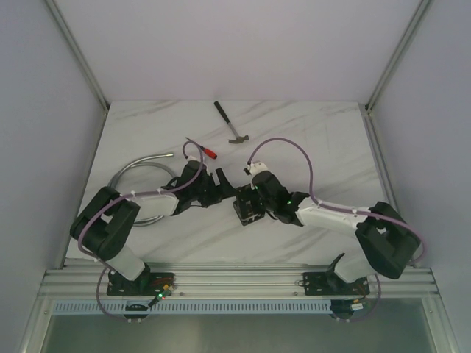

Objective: Snap on the fuse box
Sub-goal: Close the fuse box cover on the fuse box base.

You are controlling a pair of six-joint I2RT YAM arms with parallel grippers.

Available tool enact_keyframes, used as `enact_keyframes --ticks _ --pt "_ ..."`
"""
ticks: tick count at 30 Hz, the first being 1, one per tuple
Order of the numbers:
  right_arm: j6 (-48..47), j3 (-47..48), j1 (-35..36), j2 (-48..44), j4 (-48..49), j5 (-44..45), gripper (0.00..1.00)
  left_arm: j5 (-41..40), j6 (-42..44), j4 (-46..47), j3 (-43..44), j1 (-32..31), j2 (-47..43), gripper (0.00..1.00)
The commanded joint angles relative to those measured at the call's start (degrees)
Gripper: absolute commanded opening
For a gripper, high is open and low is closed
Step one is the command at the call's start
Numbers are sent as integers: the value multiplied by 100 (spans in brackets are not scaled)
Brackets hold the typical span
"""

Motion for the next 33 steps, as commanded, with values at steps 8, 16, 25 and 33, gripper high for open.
enact_keyframes --ticks 8,16,25,33 --pt "-183 -130 -567 -867 -444 -653 99 -602 -232 -1063 -362 -365 -692 89" --pt "-208 -212 -1105 -521 -333 -1777 77 -860 -585 -1064 -239 -949 -680 74" --pt "-183 -466 -1135 -355 -387 -2244 54 -854 -730 -1063 -112 -1247 -519 68" --pt "-200 -582 -1141 -342 -477 -2487 46 -834 -726 -1065 22 -1321 -427 65"
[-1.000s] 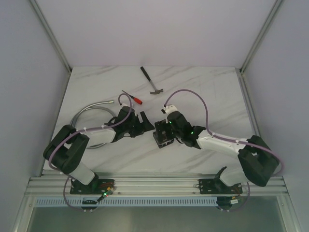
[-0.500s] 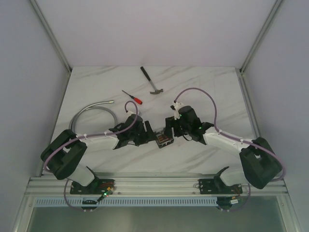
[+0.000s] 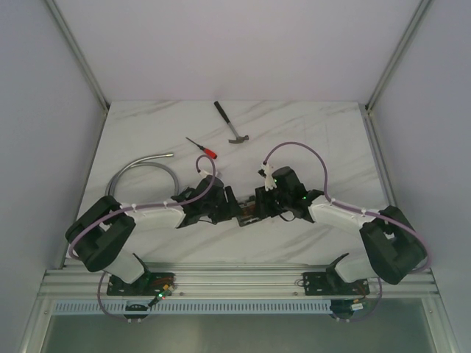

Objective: Snap on the fuse box
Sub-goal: Close the fuse box cover on the fuse box base.

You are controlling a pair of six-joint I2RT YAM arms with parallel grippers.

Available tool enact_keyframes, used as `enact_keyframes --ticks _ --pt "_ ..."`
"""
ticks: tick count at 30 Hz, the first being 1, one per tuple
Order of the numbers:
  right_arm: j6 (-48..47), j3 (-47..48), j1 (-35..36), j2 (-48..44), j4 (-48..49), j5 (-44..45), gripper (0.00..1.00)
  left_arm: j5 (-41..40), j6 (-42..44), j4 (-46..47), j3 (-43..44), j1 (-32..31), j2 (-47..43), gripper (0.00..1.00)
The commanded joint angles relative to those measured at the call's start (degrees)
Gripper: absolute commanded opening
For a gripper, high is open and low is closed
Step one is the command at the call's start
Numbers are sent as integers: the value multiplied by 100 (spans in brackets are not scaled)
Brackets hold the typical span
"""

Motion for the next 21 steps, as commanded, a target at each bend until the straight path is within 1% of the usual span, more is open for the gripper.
enact_keyframes --ticks 1,6,10,12,15,16,17,18,21 --pt "-36 -111 0 60 -126 -294 46 -65 -38 -91 153 -37 114 63" --pt "-32 -88 1 219 -205 -290 43 -131 -96 -107 104 -30 237 55" --pt "-21 -59 3 240 -319 -312 43 -88 -141 -126 87 19 316 54" --pt "-4 -20 2 140 -347 -325 47 -91 -111 -126 109 27 259 54" --pt "28 115 -2 -56 -416 -211 61 -137 -42 -150 138 28 67 55" --pt "62 175 -7 -89 -447 -123 65 -167 -27 -178 141 35 -1 56" --pt "90 233 -15 -115 -461 -59 66 -201 -17 -198 143 48 -79 56" --pt "106 290 -37 -122 -464 -29 71 -235 -11 -225 142 60 -131 57" --pt "194 430 -123 -116 -448 -27 72 -256 21 -265 133 133 -196 59"
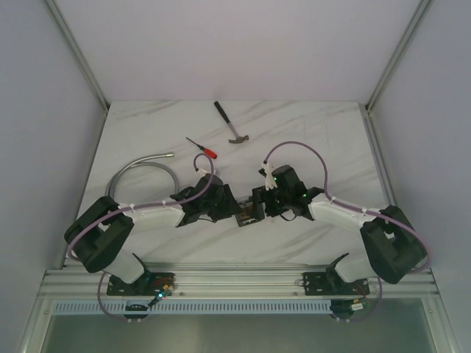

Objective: Snap on the fuse box
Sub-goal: Close the fuse box cover on the fuse box base.

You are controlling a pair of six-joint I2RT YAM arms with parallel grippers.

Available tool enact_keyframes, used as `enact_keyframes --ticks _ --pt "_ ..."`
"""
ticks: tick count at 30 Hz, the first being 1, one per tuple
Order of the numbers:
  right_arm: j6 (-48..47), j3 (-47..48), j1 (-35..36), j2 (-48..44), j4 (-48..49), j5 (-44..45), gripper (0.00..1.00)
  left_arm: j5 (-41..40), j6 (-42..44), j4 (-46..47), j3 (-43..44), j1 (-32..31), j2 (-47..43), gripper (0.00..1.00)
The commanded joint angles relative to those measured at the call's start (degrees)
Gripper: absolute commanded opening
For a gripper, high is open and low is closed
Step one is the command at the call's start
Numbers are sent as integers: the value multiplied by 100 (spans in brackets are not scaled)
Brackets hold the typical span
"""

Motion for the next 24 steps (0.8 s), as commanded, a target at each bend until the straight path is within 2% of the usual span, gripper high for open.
enact_keyframes --ticks 1,6,7,10,18,24 --pt "122 357 -115 -131 -82 85 72 -159 140 -210 63 118 -200 59" --pt "282 450 -274 9 145 -86 69 -102 287 -210 241 173 -84 59" --pt "301 478 -292 80 181 -146 64 -78 302 -218 267 172 -30 59" --pt "326 536 -300 337 280 -292 57 25 319 -218 339 180 146 58" --pt "369 279 -299 707 293 -510 41 214 288 -219 321 176 473 47" --pt "528 -133 -296 764 415 -759 37 389 306 -211 393 133 769 40"
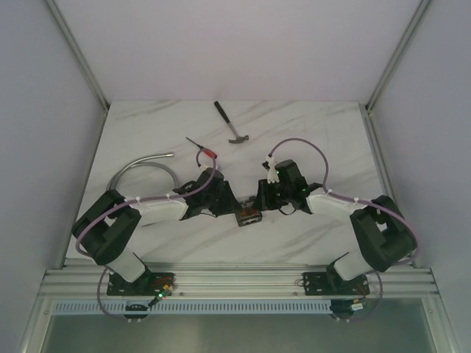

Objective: Snap on the fuse box
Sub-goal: Close the fuse box cover on the fuse box base.

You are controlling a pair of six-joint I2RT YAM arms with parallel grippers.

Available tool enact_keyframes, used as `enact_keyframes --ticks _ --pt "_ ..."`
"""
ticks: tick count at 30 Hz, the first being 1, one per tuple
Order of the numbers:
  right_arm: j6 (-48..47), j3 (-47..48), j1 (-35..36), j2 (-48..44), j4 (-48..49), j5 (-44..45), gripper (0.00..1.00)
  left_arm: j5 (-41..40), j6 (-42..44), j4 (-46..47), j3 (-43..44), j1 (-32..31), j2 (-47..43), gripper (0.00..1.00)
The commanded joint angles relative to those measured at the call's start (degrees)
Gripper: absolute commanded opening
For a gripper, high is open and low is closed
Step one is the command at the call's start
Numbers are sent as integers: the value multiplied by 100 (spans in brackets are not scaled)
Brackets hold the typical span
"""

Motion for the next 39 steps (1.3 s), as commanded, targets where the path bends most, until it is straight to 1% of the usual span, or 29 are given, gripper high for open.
enact_keyframes --ticks 1,5,9,12,15,18,24,27,29,32,36,39 --pt "124 -436 91 170 -66 -313 37 163 70 -113 60 -110 466 39" --pt "111 -599 87 419 -100 -315 36 135 71 -116 12 -117 521 38" --pt "109 -626 87 424 -78 -362 35 17 205 -92 112 -7 590 38" --pt "108 -474 87 261 -35 -267 36 27 396 -69 358 118 721 39" --pt "109 -274 88 -161 -19 -9 40 38 585 -60 591 210 720 41" --pt "136 -201 77 -589 -5 394 47 -13 753 -59 690 304 546 48" --pt "-30 -280 -180 -1436 -121 1531 61 -277 1028 -59 517 561 -2 67" --pt "-215 -207 -426 -1549 -269 1640 62 -345 1160 -60 415 755 -289 74" --pt "-300 -185 -424 -1488 -332 1408 62 -285 1215 -59 370 826 -428 79" --pt "-249 -298 -429 -1276 -278 614 58 7 1240 -50 332 808 -479 82" --pt "35 -701 -422 -1175 175 -332 53 259 1260 -43 332 478 -365 82" --pt "205 -846 -413 -1112 471 -685 50 332 1135 -18 323 288 -238 81"
